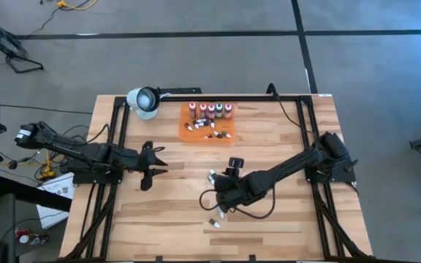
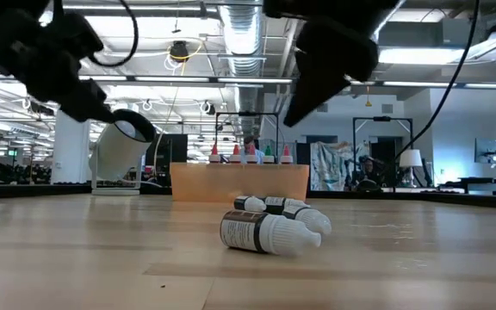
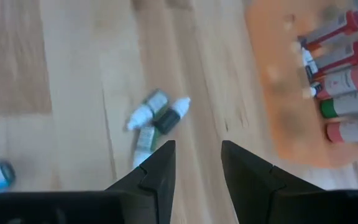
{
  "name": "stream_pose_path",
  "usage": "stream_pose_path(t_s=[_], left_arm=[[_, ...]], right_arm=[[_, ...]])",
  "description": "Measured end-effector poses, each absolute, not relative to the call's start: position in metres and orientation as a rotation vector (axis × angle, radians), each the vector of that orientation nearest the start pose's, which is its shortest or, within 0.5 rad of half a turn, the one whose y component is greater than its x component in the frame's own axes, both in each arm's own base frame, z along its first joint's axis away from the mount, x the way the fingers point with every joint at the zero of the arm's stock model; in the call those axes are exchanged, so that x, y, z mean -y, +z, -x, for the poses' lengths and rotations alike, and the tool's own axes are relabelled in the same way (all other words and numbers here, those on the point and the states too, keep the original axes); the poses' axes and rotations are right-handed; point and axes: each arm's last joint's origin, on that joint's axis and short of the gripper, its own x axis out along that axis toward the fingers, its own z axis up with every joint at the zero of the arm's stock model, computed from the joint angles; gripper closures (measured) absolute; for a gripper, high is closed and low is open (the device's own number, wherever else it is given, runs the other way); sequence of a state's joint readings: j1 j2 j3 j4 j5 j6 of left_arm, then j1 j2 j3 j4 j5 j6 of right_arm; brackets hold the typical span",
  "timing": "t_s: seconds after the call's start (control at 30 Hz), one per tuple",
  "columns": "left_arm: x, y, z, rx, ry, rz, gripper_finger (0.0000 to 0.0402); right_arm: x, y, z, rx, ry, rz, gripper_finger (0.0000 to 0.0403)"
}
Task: Pick & Place food coloring
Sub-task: Put the small green food coloring bottle into the orange bin
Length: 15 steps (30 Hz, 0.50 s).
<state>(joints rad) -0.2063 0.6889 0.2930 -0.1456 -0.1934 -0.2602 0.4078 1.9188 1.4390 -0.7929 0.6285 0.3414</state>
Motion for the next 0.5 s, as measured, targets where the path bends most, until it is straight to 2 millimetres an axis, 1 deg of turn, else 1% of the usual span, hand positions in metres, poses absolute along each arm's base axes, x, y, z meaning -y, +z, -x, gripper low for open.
stream_pose_path(t_s=[0.07, 0.17, 0.23, 0.3, 0.37, 0.5], left_arm=[[0.024, 0.178, -0.144, -0.552, 0.076, 0.163, 0.0288], [0.023, 0.173, -0.144, -0.58, 0.134, 0.143, 0.0288], [0.022, 0.173, -0.146, -0.571, 0.182, 0.141, 0.0288], [0.021, 0.172, -0.148, -0.568, 0.213, 0.157, 0.0288], [0.022, 0.171, -0.151, -0.563, 0.202, 0.17, 0.0288], [0.026, 0.173, -0.157, -0.539, 0.092, 0.188, 0.0288]], right_arm=[[-0.132, 0.211, -0.357, -1.013, -0.4, 0.303, 0.028], [-0.128, 0.228, -0.356, -0.921, -0.466, 0.264, 0.028], [-0.126, 0.232, -0.354, -0.902, -0.499, 0.251, 0.028], [-0.126, 0.231, -0.353, -0.914, -0.502, 0.236, 0.028], [-0.128, 0.229, -0.351, -0.94, -0.486, 0.226, 0.028], [-0.131, 0.219, -0.349, -1.0, -0.46, 0.225, 0.028]])
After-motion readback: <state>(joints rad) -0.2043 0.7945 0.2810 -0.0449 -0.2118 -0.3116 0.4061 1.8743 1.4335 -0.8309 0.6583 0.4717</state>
